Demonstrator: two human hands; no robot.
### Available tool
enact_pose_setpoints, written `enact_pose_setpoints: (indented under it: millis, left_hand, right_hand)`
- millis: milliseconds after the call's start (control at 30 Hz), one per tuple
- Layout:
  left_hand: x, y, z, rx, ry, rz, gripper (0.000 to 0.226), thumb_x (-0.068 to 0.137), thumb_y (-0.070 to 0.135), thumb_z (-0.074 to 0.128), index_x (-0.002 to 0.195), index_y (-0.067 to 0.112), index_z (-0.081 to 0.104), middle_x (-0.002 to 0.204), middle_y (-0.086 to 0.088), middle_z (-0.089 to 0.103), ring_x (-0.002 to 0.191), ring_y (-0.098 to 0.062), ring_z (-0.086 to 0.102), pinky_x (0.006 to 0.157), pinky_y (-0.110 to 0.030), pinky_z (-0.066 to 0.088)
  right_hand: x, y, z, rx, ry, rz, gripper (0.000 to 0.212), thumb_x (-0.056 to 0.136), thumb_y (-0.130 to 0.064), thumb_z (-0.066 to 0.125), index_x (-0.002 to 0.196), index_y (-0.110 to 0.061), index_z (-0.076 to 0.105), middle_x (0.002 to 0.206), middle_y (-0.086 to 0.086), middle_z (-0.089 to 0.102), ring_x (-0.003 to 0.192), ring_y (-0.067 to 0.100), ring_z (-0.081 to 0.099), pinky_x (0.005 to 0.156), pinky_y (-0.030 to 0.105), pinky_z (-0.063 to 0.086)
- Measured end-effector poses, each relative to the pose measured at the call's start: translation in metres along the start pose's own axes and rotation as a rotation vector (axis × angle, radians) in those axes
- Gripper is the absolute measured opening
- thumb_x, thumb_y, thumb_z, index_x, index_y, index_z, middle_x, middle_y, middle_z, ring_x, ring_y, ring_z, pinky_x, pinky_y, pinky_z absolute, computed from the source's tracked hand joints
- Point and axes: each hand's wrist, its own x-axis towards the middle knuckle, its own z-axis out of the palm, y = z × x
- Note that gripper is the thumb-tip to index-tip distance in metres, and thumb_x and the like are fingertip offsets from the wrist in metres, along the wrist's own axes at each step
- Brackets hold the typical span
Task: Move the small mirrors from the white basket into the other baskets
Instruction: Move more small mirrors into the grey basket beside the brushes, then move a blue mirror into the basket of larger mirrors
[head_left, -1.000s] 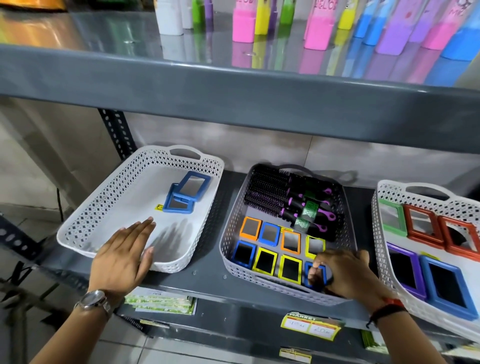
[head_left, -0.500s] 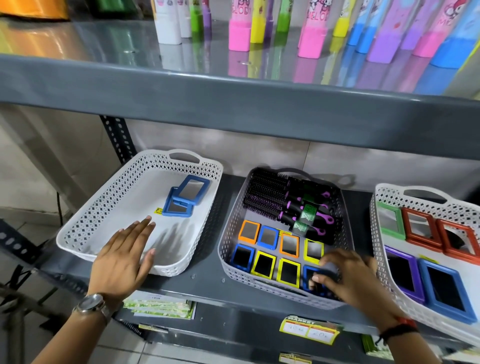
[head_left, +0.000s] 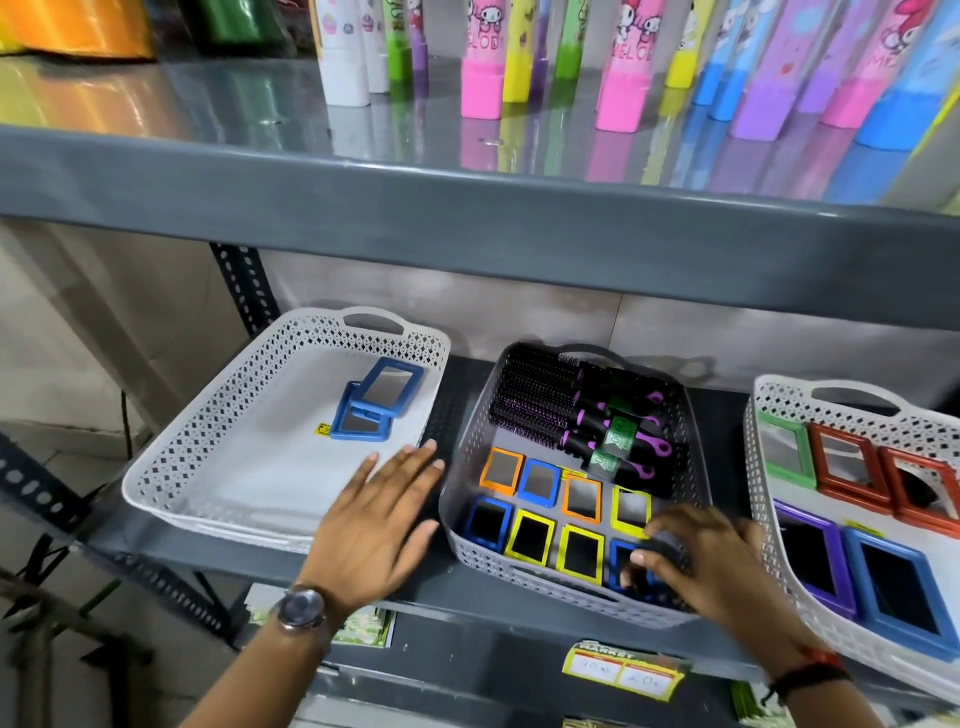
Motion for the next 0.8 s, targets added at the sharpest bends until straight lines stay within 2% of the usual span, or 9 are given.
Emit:
enact_pose_setpoints:
  millis: [67, 100, 133, 233, 300, 433, 533, 633, 800]
  left_hand:
    - [0.001, 0.012, 0.009, -0.018, -0.022, 0.027, 0.052, 0.097, 0.042, 0.013, 0.13, 0.012, 0.041, 0.136, -0.009, 0.049, 0.126, -0.018, 0.037, 0.111, -0.034, 0.014]
    - [0.0, 0.015, 0.014, -0.022, -0.036, 0.042, 0.052, 0.097, 0.042, 0.013, 0.13, 0.012, 0.041, 0.135, -0.009, 0.05, 0.126, -0.018, 0.037, 0.111, -0.034, 0.015]
    - [-0.001, 0.018, 0.018, -0.023, -0.05, 0.059, 0.052, 0.097, 0.042, 0.013, 0.13, 0.013, 0.041, 0.134, -0.008, 0.052, 0.126, -0.018, 0.037, 0.111, -0.035, 0.015]
    - [-0.005, 0.022, 0.029, -0.019, -0.094, 0.088, 0.052, 0.097, 0.043, 0.012, 0.13, 0.014, 0.04, 0.131, -0.007, 0.055, 0.125, -0.018, 0.038, 0.11, -0.036, 0.016]
    - [-0.008, 0.022, 0.036, -0.022, -0.117, 0.094, 0.053, 0.097, 0.045, 0.012, 0.131, 0.015, 0.04, 0.133, -0.006, 0.054, 0.126, -0.018, 0.037, 0.11, -0.037, 0.015]
    - [-0.01, 0.022, 0.045, -0.061, -0.13, 0.077, 0.054, 0.096, 0.047, 0.012, 0.132, 0.016, 0.04, 0.134, -0.006, 0.053, 0.129, -0.019, 0.035, 0.109, -0.035, 0.018]
    - [-0.009, 0.02, 0.047, -0.087, -0.131, 0.109, 0.054, 0.096, 0.047, 0.015, 0.133, 0.016, 0.04, 0.135, -0.005, 0.051, 0.129, -0.02, 0.034, 0.11, -0.034, 0.018]
    - [-0.013, 0.015, 0.05, -0.133, -0.112, 0.122, 0.053, 0.097, 0.046, 0.016, 0.135, 0.016, 0.038, 0.138, -0.005, 0.048, 0.13, -0.02, 0.034, 0.112, -0.033, 0.017]
    - [-0.019, 0.011, 0.056, -0.212, -0.048, 0.142, 0.057, 0.096, 0.048, 0.018, 0.147, 0.022, 0.013, 0.146, 0.0, 0.03, 0.135, -0.018, 0.028, 0.114, -0.031, 0.012]
  right_hand:
    - [0.003, 0.0, -0.004, -0.044, 0.047, -0.054, 0.047, 0.074, -0.064, 0.047, 0.092, -0.025, 0.066, 0.104, -0.005, 0.067, 0.103, 0.02, 0.06, 0.079, 0.033, 0.018]
    - [0.007, -0.002, -0.006, -0.078, 0.089, -0.102, 0.038, 0.075, -0.057, 0.05, 0.088, -0.025, 0.067, 0.099, -0.005, 0.069, 0.098, 0.021, 0.063, 0.077, 0.036, 0.022]
    - [0.014, -0.007, -0.011, -0.089, 0.086, -0.123, 0.035, 0.076, -0.053, 0.051, 0.088, -0.024, 0.066, 0.098, -0.005, 0.069, 0.097, 0.022, 0.063, 0.078, 0.037, 0.022]
    - [0.051, -0.028, -0.027, -0.04, 0.018, -0.158, 0.034, 0.083, -0.047, 0.045, 0.097, -0.021, 0.061, 0.111, -0.003, 0.061, 0.112, 0.021, 0.05, 0.082, 0.03, 0.009]
    - [0.082, -0.054, -0.036, -0.026, 0.08, -0.273, 0.038, 0.083, -0.048, 0.04, 0.095, -0.02, 0.062, 0.109, -0.001, 0.063, 0.109, 0.023, 0.052, 0.083, 0.033, 0.015]
    - [0.149, -0.117, -0.041, -0.054, 0.076, -0.448, 0.02, 0.09, -0.031, 0.05, 0.103, -0.019, 0.061, 0.114, 0.002, 0.062, 0.114, 0.023, 0.05, 0.094, 0.037, 0.025]
    - [0.194, -0.163, -0.028, -0.099, 0.01, -0.519, 0.023, 0.091, -0.028, 0.049, 0.11, -0.019, 0.057, 0.121, 0.004, 0.06, 0.115, 0.025, 0.05, 0.096, 0.039, 0.028]
    - [0.225, -0.194, 0.0, -0.161, -0.09, -0.536, 0.035, 0.089, -0.033, 0.051, 0.121, -0.018, 0.051, 0.13, 0.007, 0.055, 0.12, 0.027, 0.046, 0.098, 0.041, 0.028]
    - [0.255, -0.204, 0.037, -0.26, -0.229, -0.523, 0.063, 0.078, -0.049, 0.061, 0.129, -0.016, 0.043, 0.137, 0.009, 0.049, 0.125, 0.027, 0.044, 0.101, 0.042, 0.029]
